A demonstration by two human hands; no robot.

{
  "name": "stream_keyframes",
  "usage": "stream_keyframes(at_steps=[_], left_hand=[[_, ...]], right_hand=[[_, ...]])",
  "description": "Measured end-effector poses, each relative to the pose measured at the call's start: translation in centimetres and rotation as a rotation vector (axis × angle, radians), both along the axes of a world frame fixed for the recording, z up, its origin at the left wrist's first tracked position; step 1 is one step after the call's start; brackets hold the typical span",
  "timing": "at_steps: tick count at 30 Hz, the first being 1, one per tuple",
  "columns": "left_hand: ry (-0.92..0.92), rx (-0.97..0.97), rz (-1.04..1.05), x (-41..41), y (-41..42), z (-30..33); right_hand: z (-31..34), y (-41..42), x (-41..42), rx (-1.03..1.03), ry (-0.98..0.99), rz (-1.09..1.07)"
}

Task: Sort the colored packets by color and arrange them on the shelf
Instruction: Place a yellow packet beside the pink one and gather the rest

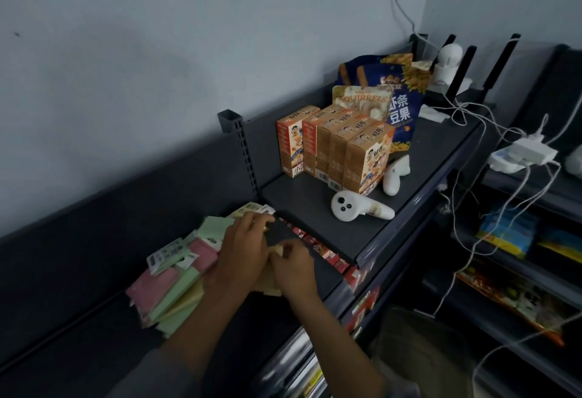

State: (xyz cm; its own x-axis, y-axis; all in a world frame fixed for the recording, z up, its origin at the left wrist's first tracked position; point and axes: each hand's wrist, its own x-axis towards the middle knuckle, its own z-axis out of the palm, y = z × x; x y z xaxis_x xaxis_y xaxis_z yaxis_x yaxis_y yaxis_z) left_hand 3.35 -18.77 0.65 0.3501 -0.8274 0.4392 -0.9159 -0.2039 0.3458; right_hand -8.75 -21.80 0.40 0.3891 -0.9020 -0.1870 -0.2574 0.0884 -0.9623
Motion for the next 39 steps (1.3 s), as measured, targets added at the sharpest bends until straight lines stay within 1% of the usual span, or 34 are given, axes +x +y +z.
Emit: stream_keyframes(at_steps=[3, 6, 9, 12, 14, 16, 18, 22, 25, 27, 31, 34, 39], left_hand=[[-0.106, -0.001, 0.001, -0.6, -1.1, 0.5], [-0.154, 0.04, -0.027, -1.0, -1.7, 0.2], [-0.118, 0.061, -0.001, -1.5, -2.2, 0.3], [-0.116, 0.001, 0.02, -2.0, -2.6, 0.5], [-0.055, -0.004, 0.071, -2.6, -2.1, 1.1], [-0.006, -0.03, 0.106, -3.2, -1.4, 1.2], [-0.027, -0.047, 0.148, -3.8, -0.5, 1.3], [-0.091, 0.002, 0.245, -4.5, 1.1, 1.5], [-0.079, -0.03, 0.306, -4.5, 3.1, 1.7], [-0.027, -0.028, 0.334, -3.9, 4.9, 1.5], [-0.025, -0.062, 0.412, -2.7, 9.8, 1.3], [-0.046, -0.056, 0.478, -1.7, 13.6, 1.2], [0.01, -0.019, 0.606, -0.5, 20.0, 1.2]], right_hand=[[1.7, -1.2, -1.0, -0.076, -0.114, -0.062], [2.7, -2.0, -1.8, -0.184, -0.187, -0.024], [2.6, -2.5, -2.1, -0.296, -0.161, 0.005], [1.9, -2.7, -2.2, -0.356, -0.12, -0.014], [1.6, -2.8, -2.2, -0.4, -0.11, -0.033], [1.4, -3.0, -2.5, -0.459, -0.117, -0.049], [1.1, -3.3, -2.7, -0.49, -0.146, -0.061], [0.6, -3.2, -2.5, -0.457, -0.168, -0.06], [0.5, -1.5, -1.3, -0.413, -0.211, 0.008], [0.2, 0.3, -0.2, -0.385, -0.238, 0.045], [-0.1, 4.7, 2.2, -0.369, -0.286, 0.135], [-0.3, 8.0, 4.0, -0.373, -0.292, 0.213], [-0.4, 13.8, 6.5, -0.341, -0.282, 0.331]])
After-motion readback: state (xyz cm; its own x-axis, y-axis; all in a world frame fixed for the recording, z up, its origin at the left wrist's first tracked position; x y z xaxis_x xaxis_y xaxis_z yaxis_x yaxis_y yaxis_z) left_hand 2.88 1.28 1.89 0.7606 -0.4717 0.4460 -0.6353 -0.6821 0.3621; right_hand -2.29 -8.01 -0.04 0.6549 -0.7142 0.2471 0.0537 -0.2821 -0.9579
